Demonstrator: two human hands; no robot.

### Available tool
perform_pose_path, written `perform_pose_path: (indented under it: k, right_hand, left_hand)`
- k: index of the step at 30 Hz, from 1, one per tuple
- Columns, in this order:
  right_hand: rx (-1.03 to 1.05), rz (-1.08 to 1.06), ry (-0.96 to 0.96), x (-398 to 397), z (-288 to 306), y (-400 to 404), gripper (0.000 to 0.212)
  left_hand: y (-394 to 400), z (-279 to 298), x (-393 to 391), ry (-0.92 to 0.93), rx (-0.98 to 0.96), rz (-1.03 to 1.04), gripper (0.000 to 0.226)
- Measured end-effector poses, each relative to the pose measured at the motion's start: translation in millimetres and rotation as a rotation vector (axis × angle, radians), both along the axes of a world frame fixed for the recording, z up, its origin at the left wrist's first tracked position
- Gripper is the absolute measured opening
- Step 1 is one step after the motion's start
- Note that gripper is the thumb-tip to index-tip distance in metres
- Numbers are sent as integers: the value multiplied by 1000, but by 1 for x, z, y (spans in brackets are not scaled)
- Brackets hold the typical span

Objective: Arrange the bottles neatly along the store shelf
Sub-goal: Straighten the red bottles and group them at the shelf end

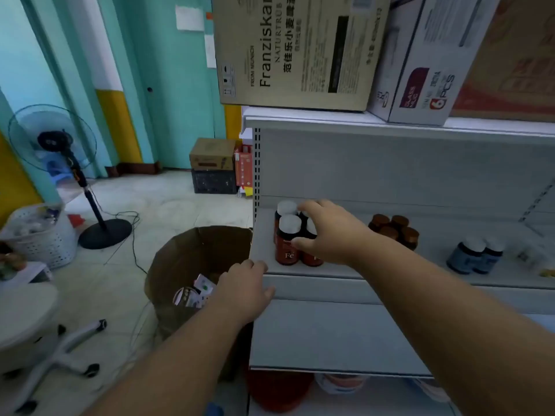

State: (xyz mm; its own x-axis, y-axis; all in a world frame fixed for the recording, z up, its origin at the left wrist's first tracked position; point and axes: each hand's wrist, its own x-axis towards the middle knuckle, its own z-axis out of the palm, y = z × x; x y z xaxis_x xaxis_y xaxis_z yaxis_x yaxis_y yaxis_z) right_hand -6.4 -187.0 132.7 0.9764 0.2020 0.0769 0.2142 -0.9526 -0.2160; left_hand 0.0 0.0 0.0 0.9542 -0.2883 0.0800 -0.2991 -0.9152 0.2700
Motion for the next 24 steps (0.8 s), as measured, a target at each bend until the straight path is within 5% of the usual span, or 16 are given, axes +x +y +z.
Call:
perform_pose_path:
  k: [7,14,24]
  right_hand:
    - [-26,120,-76,60,-28,-6,55]
    - [-262,140,-174,96,-59,2,29]
    - [17,71,-153,87,-37,1,24]
  left_hand:
    - [-16,-29,27,-89,-44,33,53]
    - [-24,-36,36,-203,-64,67,53]
    - [-25,-20,50,-57,-248,62,59]
